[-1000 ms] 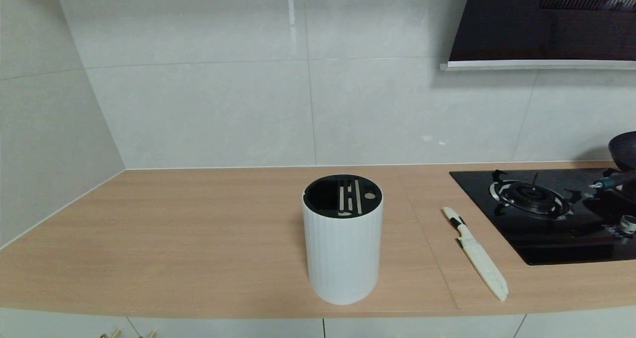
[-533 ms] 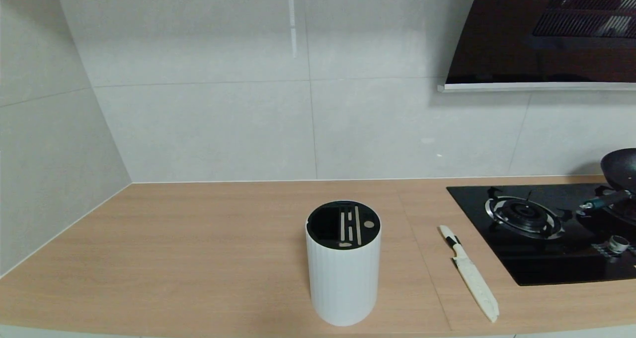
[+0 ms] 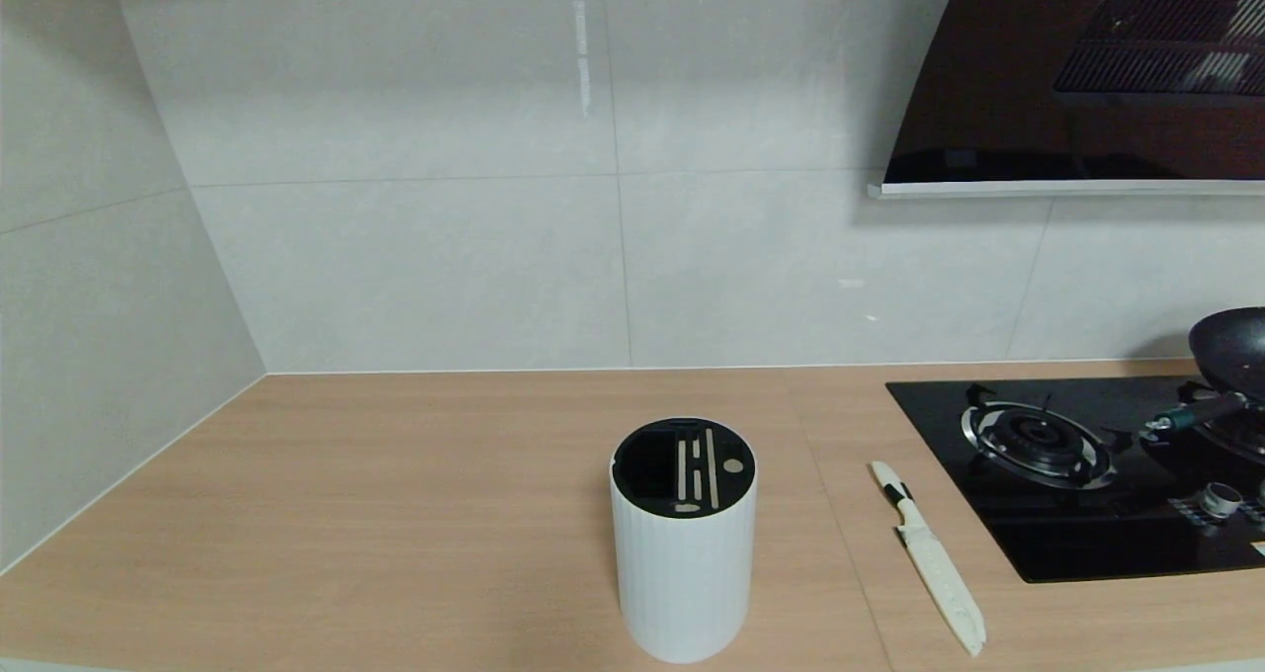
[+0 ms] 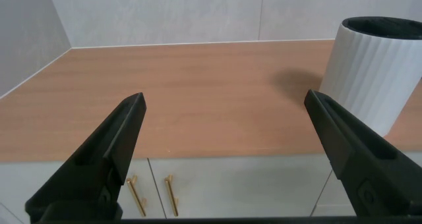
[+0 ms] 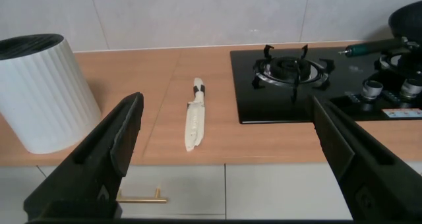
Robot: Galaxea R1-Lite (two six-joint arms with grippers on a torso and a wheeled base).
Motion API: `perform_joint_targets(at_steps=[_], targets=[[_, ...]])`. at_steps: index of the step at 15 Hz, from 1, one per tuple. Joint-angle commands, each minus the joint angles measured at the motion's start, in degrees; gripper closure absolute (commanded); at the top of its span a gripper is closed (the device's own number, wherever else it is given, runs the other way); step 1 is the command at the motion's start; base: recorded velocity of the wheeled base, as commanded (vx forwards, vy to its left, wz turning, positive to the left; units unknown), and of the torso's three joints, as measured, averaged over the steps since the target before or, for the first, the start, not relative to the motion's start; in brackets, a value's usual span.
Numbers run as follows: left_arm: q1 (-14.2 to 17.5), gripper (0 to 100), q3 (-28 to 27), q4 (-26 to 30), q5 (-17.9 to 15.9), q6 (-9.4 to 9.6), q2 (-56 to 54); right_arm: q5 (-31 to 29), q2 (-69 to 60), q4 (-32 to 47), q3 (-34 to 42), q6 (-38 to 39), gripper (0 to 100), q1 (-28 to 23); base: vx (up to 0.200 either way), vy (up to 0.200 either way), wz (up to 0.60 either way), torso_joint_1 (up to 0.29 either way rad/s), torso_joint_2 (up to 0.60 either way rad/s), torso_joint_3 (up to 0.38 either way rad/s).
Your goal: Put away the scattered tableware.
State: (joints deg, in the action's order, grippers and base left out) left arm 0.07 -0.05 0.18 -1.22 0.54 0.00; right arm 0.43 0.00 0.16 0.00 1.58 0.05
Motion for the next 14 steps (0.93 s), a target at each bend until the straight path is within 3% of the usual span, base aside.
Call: perform_joint_targets(at_steps=[1,7,8,10,14], targets=[[0.0,0,0.0,0.0,0.0,-0.01,0.0,0.0,0.1,0.1,0.0,-0.2,0,0.0,0.000,0.000,0.00,0.000,0.00,0.000],[0.0,0,0.0,0.0,0.0,-0.01,0.0,0.4,0.2,0.1,-0.4,-1.4,0,0.1,0.000,0.000,0.00,0.000,0.00,0.000],[0.0,0,0.0,0.0,0.0,-0.01,0.0,1.2,1.5,0.1,-4.0,-1.1,0,0.6,0.000,0.000,0.00,0.000,0.00,0.000],[0.0,0,0.0,0.0,0.0,-0.01,0.0,3.3,11.5,0.5,-14.2,0.9,0,2.3,0.000,0.000,0.00,0.000,0.00,0.000],[0.0,0,0.0,0.0,0.0,-0.01,0.0,3.4,37.1,0.0,-20.2,0.8,0,3.0,0.000,0.000,0.00,0.000,0.00,0.000]])
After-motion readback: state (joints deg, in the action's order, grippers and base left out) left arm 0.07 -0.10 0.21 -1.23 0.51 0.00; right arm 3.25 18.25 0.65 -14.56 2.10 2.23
